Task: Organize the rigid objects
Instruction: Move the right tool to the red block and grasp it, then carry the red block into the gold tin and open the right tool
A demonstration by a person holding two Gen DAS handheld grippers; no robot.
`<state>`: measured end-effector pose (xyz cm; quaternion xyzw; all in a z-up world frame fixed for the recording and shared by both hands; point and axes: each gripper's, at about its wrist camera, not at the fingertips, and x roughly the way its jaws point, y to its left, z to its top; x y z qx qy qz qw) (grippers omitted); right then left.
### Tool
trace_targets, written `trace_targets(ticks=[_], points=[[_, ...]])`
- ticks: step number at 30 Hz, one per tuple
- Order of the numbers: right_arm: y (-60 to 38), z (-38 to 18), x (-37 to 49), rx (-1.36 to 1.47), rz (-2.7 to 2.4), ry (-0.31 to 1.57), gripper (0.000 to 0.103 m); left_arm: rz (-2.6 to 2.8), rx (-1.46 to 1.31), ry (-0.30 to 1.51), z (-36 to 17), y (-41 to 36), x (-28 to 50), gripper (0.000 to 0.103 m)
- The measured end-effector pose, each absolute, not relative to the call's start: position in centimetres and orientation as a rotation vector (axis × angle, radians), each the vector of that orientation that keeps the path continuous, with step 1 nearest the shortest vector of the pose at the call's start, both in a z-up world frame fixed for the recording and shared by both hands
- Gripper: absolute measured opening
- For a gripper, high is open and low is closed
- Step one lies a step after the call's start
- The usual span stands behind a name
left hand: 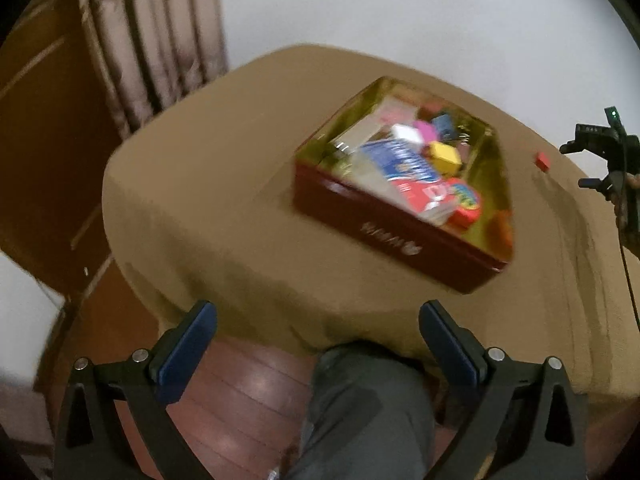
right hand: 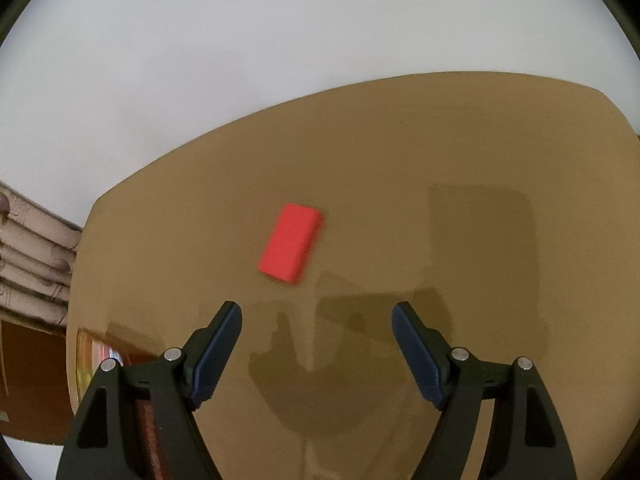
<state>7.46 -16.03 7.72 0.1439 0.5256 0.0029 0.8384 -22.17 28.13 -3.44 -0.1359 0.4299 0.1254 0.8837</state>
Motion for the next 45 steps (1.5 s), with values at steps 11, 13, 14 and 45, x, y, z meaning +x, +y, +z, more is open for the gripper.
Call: trace_targets(ticks=[11,13,14,45], points=[[-12.3,4.8,12.8,0.371,-0.103,1.175,0.080,0.258,-0.341,0.928,-4.7,29.6,-21.7,0.100],[-11.7,4.5,13.3,0.362,-0.115,1.175,0.080,0.254,-0.323,0.936,-5.0,29.5,-21.6,0.100],[-11.3,4.3,13.6,0.350,-0.126,1.173,0.080,0.250,-0.312,0.944,-5.1,29.3,-21.5,0.100],[20.8,10.3,1.1,-0.018,0.820,1.159,0.030,0.409,-0.269,0.890,-2.8,31.8,-23.4,0.100]])
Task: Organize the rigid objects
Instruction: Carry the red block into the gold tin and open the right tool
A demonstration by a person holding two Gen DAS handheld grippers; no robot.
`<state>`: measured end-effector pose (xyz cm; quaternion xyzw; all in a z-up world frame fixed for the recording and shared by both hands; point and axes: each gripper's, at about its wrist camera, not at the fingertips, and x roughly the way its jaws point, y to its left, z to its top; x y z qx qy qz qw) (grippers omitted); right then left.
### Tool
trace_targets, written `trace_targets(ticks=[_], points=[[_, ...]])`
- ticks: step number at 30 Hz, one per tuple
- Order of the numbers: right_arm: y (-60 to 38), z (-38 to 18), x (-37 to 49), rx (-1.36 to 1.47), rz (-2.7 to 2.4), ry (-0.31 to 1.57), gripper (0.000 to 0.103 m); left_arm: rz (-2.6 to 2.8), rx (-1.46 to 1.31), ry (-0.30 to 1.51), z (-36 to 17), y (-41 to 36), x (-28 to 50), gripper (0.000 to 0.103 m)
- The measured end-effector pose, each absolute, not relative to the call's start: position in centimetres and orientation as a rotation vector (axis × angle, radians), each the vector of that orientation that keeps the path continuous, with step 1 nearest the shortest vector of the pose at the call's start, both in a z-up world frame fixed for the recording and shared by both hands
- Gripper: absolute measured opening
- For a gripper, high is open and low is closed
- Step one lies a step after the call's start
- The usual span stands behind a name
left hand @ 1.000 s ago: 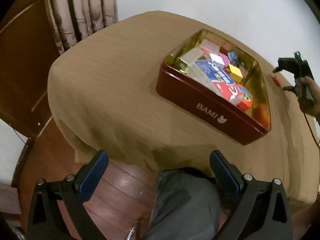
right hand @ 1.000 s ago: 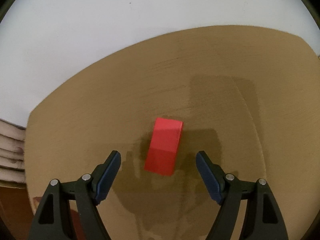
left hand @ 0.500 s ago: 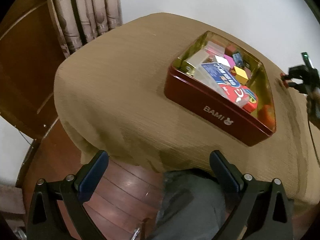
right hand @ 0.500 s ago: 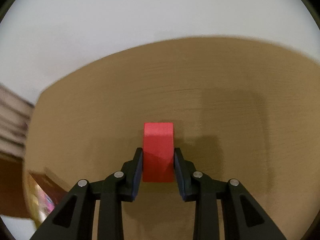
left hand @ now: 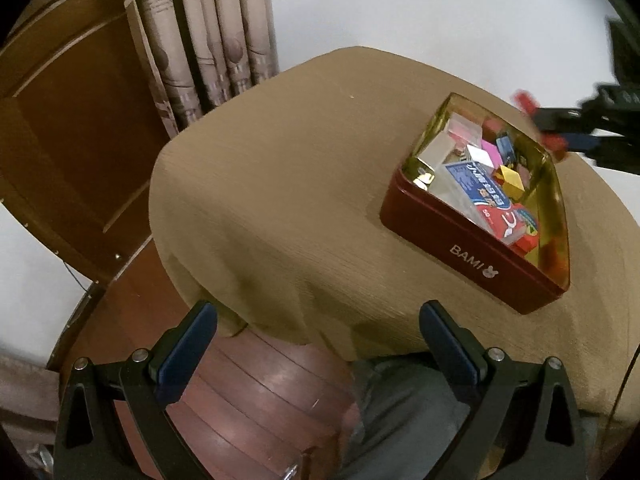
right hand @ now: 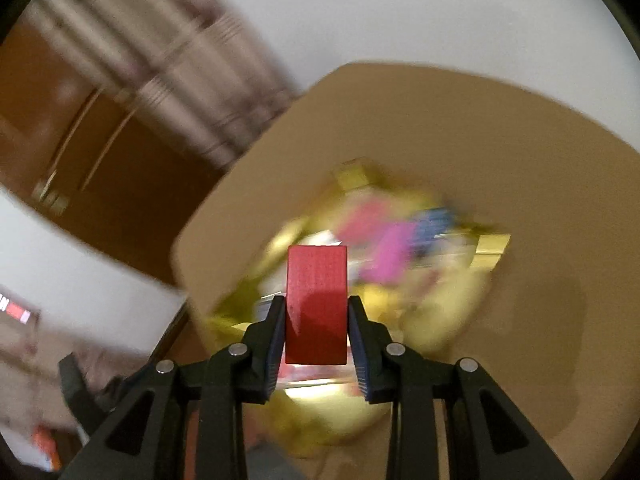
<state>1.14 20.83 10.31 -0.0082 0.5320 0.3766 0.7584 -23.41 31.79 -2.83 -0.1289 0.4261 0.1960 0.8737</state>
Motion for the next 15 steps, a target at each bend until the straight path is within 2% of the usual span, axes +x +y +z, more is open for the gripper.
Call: trace_targets(ticks=[6,9,15], points=[[29.5,6.9,-1.3,-0.052,0.942,1.279,0.030,0.407,-0.294,0.880,-2.5,32.2,-23.7,0.100],[30.6,4.4,-1.0,-0.060,0.910,1.327,0.030,0.396,-0.314,0.880,-2.3,32.4,-23.8,0.100],[27.0,1.4,-2.9,0.002,0.853,1.406,0.030,0.388,-0.318,0.885,-2.3,32.1,-23.9,0.100]])
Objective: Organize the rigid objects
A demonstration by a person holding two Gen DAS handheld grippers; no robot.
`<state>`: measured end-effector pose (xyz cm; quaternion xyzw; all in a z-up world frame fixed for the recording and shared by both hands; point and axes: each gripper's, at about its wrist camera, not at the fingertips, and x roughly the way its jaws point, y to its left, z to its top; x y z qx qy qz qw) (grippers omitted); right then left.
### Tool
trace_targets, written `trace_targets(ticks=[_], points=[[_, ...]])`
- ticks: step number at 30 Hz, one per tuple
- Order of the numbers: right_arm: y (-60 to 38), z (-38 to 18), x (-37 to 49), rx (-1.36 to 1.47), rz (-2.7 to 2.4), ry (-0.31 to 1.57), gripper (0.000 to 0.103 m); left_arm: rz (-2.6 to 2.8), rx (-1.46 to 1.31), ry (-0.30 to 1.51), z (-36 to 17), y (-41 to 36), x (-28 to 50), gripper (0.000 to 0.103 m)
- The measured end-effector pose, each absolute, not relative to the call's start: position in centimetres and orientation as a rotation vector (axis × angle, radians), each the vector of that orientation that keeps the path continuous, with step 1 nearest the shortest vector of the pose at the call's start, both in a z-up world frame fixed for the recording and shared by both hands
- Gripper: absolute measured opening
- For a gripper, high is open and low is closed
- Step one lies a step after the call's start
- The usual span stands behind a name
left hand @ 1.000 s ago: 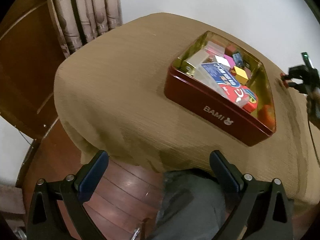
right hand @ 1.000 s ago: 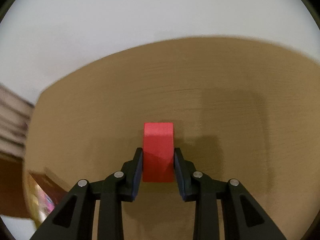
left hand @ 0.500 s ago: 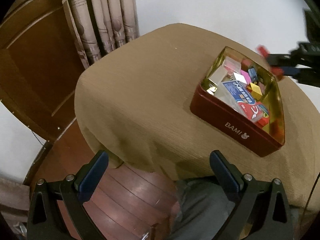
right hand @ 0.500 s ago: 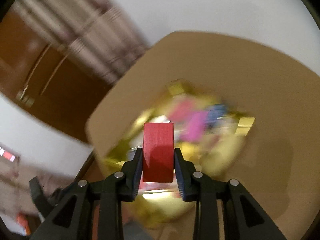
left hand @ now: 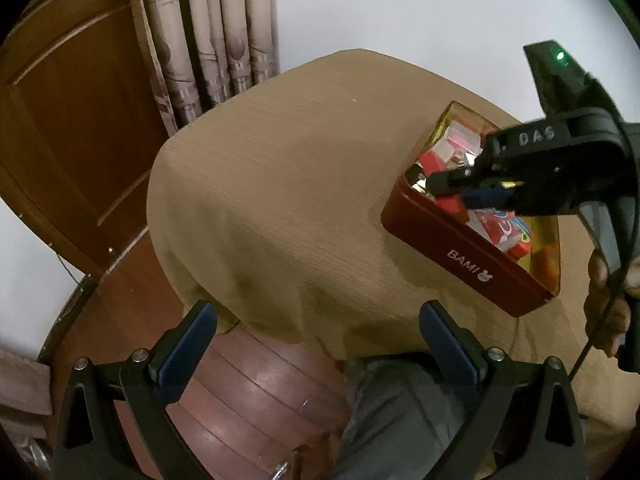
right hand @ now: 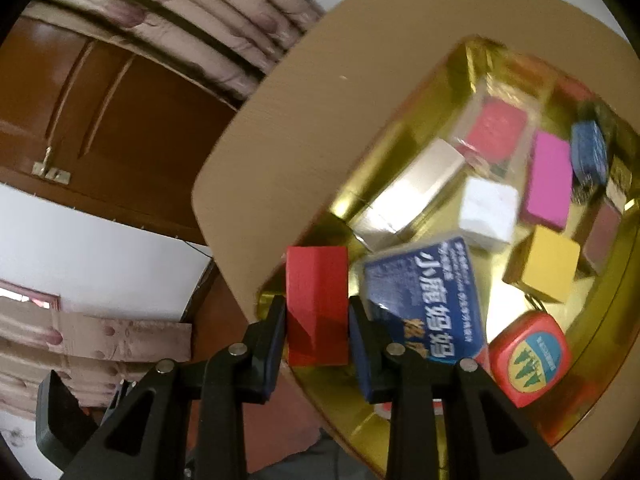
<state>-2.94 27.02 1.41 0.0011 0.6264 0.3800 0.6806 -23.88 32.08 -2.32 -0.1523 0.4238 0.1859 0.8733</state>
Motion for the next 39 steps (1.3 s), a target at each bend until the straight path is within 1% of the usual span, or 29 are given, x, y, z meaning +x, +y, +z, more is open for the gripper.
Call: trace_targets(ticks=[2,7,10,12,14,18,21,23,26,27,29,32,39], points=[[26.5,1.7,-3.0,-0.019,0.846,1.411,0.030,0.387,-0.317,0.889,-2.3,32.0,-23.9,0.100],[27.6,2.3,-4.4,-0.217,0.771,1.342,0.030,0.389,-0.307,0.894,-2.4,31.9,-23.8,0.100],[29.0,2.4,-5.5,-0.385,0.702,1.264,0.030,0.392,-0.285,0.897,-2.6,31.5,-23.7,0.100],[29.6,2.0,-5.9,-0.352,0.738,1.301,0.030,0.393,-0.272,0.898,-2.6,31.2,-23.6,0.100],[30.2,1.4,-6.1,-0.387,0.714,1.291,0.030,0.388,-0.262,0.893,-2.7,31.1,-23.7,0.100],[29.6,1.0,-5.8,-0.286,0.721,1.311,0.031,0.385,-0.249,0.883,-2.6,31.1,-23.8,0.100],[28.9,1.1,-6.3,-0.232,0.724,1.306,0.037,0.375,-0.258,0.880,-2.7,31.4,-23.7,0.100],[27.5,1.2,-6.6,-0.212,0.715,1.290,0.039,0.372,-0.263,0.883,-2.8,31.6,-23.6,0.100],[25.7,1.8,-7.1,-0.171,0.729,1.208,0.046,0.376,-0.260,0.880,-2.8,31.5,-23.7,0.100],[25.0,2.2,-7.6,-0.157,0.736,1.178,0.047,0.377,-0.258,0.878,-2.9,31.4,-23.7,0.100],[23.5,2.9,-8.7,-0.158,0.722,1.107,0.053,0.377,-0.255,0.876,-2.9,31.4,-23.6,0.100],[21.6,3.9,-10.8,-0.162,0.696,1.007,0.053,0.375,-0.249,0.871,-2.9,31.2,-23.6,0.100],[17.6,6.5,-14.4,-0.149,0.599,0.840,0.053,0.363,-0.197,0.835,-2.2,30.5,-23.7,0.100]])
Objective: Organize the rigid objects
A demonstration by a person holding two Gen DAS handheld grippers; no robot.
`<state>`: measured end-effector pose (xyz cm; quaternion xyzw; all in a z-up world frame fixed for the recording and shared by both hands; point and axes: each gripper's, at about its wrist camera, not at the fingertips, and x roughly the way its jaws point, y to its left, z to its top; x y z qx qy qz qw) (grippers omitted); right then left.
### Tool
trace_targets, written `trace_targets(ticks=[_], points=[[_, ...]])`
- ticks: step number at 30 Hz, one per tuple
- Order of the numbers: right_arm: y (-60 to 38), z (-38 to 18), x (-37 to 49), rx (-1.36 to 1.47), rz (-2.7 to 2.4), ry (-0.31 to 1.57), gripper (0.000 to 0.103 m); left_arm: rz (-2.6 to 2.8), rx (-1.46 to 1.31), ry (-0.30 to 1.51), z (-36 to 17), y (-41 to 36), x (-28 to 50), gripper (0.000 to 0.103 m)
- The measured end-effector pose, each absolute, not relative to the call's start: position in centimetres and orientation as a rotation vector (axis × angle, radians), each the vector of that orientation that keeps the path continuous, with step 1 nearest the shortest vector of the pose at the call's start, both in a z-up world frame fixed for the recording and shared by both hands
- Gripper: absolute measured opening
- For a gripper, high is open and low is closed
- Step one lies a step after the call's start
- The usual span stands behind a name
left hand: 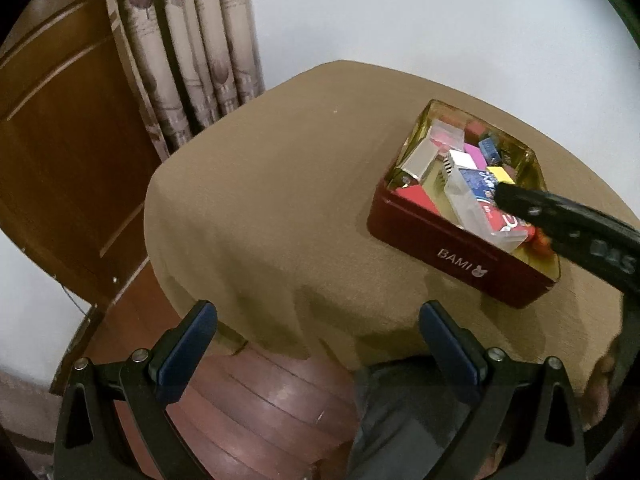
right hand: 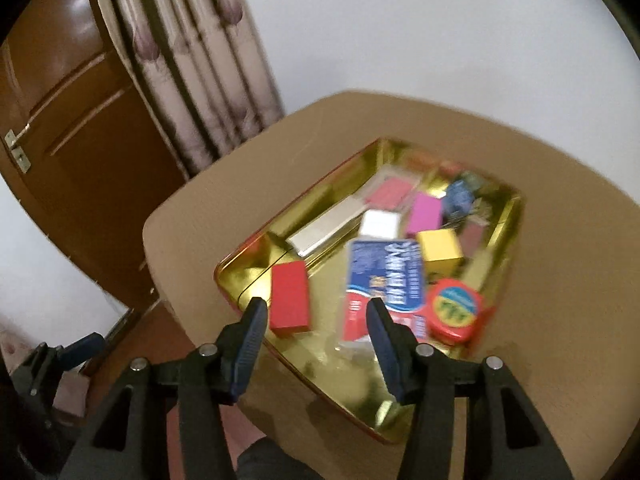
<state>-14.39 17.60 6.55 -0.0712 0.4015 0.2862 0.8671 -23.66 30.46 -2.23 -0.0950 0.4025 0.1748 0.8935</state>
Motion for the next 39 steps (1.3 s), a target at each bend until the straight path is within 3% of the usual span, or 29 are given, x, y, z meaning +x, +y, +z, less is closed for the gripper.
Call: trace_targets(ticks=[6,7,8,9,14,24,39], points=[[14.1,10.7,-18.6,-0.082,0.440,0.548,0.053,0.336,-0.111,0.729,0.0,29.5,-24.0,0.100],[13.7,11.0,-19.4,-0.077,0.389,0.497,0.059,0.334,-0.089,0.709,0.4,29.2,-24.1,0.100],[13.5,11.4,-20.1,-0.084,0.335,0.446,0.072,0.333,-0.072,0.695,0.8,29.0,-24.1,0.100],[13.4,11.7,-20.6,-0.095,0.300,0.413,0.076,0.330,-0.060,0.684,1.1,28.9,-24.1,0.100],[13.5,12.7,-23.3,-0.160,0.288,0.269,0.079,0.290,-0.048,0.649,2.0,28.6,-24.0,0.101],[12.7,14.9,-26.4,-0.170,0.190,0.213,0.080,0.247,-0.057,0.555,2.8,28.4,-24.5,0.101],[9.8,13.7,-26.6,-0.115,0.186,0.269,0.080,0.031,-0.031,0.629,2.3,26.1,-21.8,0.102]])
